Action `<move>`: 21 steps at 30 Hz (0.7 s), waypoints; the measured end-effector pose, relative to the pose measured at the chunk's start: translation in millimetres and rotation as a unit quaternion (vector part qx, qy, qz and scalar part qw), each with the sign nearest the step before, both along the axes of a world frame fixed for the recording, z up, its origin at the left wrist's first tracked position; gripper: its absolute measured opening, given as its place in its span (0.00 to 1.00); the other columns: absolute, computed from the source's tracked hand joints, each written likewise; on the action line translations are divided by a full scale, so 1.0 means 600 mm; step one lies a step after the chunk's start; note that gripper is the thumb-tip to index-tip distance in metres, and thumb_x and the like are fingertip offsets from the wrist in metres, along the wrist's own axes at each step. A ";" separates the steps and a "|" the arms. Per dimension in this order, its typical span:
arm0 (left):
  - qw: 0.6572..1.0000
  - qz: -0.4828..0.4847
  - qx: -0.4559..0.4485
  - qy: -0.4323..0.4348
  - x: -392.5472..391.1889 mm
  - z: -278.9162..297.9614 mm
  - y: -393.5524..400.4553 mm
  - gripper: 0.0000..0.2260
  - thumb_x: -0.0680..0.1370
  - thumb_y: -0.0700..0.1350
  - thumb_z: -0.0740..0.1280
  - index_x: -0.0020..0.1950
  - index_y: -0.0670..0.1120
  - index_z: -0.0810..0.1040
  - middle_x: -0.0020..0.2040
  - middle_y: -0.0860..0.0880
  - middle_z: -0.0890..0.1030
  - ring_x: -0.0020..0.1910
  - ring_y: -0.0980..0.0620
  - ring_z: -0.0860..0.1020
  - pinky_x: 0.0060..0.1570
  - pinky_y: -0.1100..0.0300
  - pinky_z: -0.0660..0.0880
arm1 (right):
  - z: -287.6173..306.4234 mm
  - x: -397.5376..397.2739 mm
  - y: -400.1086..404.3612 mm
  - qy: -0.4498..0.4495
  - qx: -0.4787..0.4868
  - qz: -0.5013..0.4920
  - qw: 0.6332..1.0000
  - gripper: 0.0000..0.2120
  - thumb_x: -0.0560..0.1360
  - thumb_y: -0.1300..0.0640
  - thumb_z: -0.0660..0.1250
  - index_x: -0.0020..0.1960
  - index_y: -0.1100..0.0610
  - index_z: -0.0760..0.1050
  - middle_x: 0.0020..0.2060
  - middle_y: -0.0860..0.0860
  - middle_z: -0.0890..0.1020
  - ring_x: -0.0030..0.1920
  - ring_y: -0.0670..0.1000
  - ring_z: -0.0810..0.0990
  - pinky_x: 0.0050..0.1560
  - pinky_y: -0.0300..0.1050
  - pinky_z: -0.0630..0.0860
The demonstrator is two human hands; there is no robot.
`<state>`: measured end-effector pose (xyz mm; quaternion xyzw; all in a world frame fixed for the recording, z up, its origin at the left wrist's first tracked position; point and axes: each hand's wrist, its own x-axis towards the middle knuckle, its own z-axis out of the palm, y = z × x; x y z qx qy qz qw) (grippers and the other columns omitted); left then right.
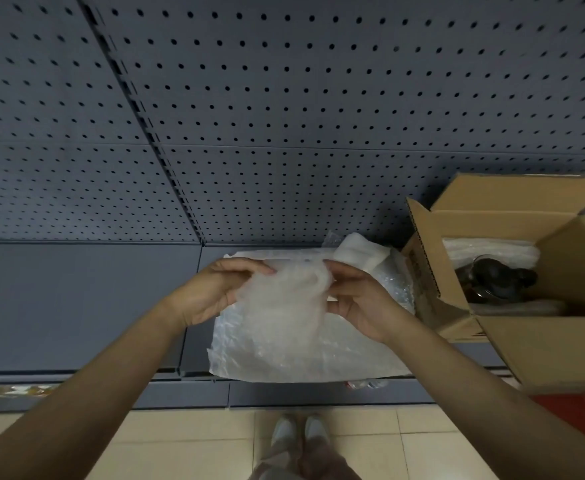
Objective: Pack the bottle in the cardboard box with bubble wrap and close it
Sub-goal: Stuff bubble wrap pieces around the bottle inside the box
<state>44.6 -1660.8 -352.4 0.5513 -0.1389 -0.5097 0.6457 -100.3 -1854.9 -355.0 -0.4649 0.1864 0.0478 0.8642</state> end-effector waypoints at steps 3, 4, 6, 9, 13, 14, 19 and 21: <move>1.000 -0.007 -0.015 0.001 0.001 0.003 -0.014 0.12 0.73 0.37 0.63 0.35 0.43 0.84 0.39 0.49 0.84 0.44 0.51 0.80 0.49 0.60 0.75 | 0.001 0.000 0.005 0.023 -0.053 -0.078 0.995 0.22 0.73 0.77 0.55 0.36 0.58 0.81 0.53 0.49 0.80 0.49 0.50 0.82 0.40 0.43 0.81; 1.000 -0.003 -0.020 0.009 0.000 0.004 -0.017 0.07 0.70 0.41 0.65 0.35 0.43 0.83 0.39 0.49 0.82 0.43 0.51 0.78 0.49 0.60 0.73 | 0.002 0.001 0.008 0.020 -0.096 -0.097 0.990 0.24 0.73 0.77 0.55 0.32 0.55 0.80 0.52 0.48 0.79 0.48 0.49 0.81 0.39 0.41 0.80; 1.000 -0.003 -0.016 0.023 -0.003 0.001 -0.021 0.05 0.71 0.46 0.67 0.38 0.45 0.79 0.39 0.51 0.79 0.41 0.52 0.77 0.43 0.62 0.75 | 0.003 0.006 0.013 -0.005 -0.169 -0.117 0.979 0.29 0.73 0.78 0.55 0.27 0.52 0.80 0.52 0.47 0.77 0.51 0.49 0.79 0.41 0.39 0.80; 0.998 -0.056 0.026 -0.014 -0.010 0.000 -0.027 0.10 0.71 0.50 0.71 0.44 0.49 0.72 0.48 0.49 0.77 0.48 0.48 0.75 0.46 0.55 0.71 | 0.008 0.010 0.017 -0.032 -0.245 -0.138 0.959 0.32 0.72 0.79 0.53 0.27 0.49 0.81 0.55 0.46 0.75 0.58 0.49 0.75 0.49 0.42 0.80; 0.996 -0.039 0.069 -0.042 -0.012 0.013 -0.033 0.33 0.58 0.50 0.81 0.56 0.52 0.67 0.54 0.46 0.80 0.50 0.46 0.82 0.47 0.52 0.79 | 0.027 0.001 0.020 -0.034 -0.184 -0.147 0.971 0.24 0.70 0.72 0.56 0.31 0.51 0.83 0.57 0.46 0.76 0.62 0.49 0.73 0.57 0.47 0.74; 0.998 -0.018 0.057 -0.035 -0.013 0.018 -0.034 0.39 0.55 0.50 0.83 0.59 0.51 0.67 0.54 0.46 0.81 0.49 0.47 0.83 0.43 0.55 0.80 | 0.035 -0.002 0.023 -0.037 -0.143 -0.147 0.978 0.19 0.69 0.68 0.58 0.35 0.51 0.84 0.58 0.46 0.77 0.62 0.48 0.74 0.58 0.47 0.74; 0.998 0.046 -0.012 -0.030 -0.013 0.032 -0.042 0.44 0.59 0.48 0.83 0.71 0.47 0.67 0.64 0.40 0.78 0.57 0.42 0.81 0.47 0.50 0.81 | 0.062 -0.018 0.042 0.003 -0.117 -0.090 0.989 0.30 0.68 0.55 0.74 0.63 0.39 0.65 0.62 0.47 0.76 0.59 0.47 0.78 0.54 0.43 0.78; 0.998 0.024 -0.039 -0.040 -0.019 0.046 -0.050 0.40 0.61 0.48 0.81 0.70 0.43 0.69 0.64 0.39 0.77 0.59 0.39 0.79 0.51 0.47 0.80 | 0.068 -0.022 0.048 0.022 -0.172 -0.093 0.981 0.32 0.69 0.58 0.74 0.67 0.46 0.63 0.59 0.49 0.79 0.56 0.47 0.81 0.49 0.39 0.79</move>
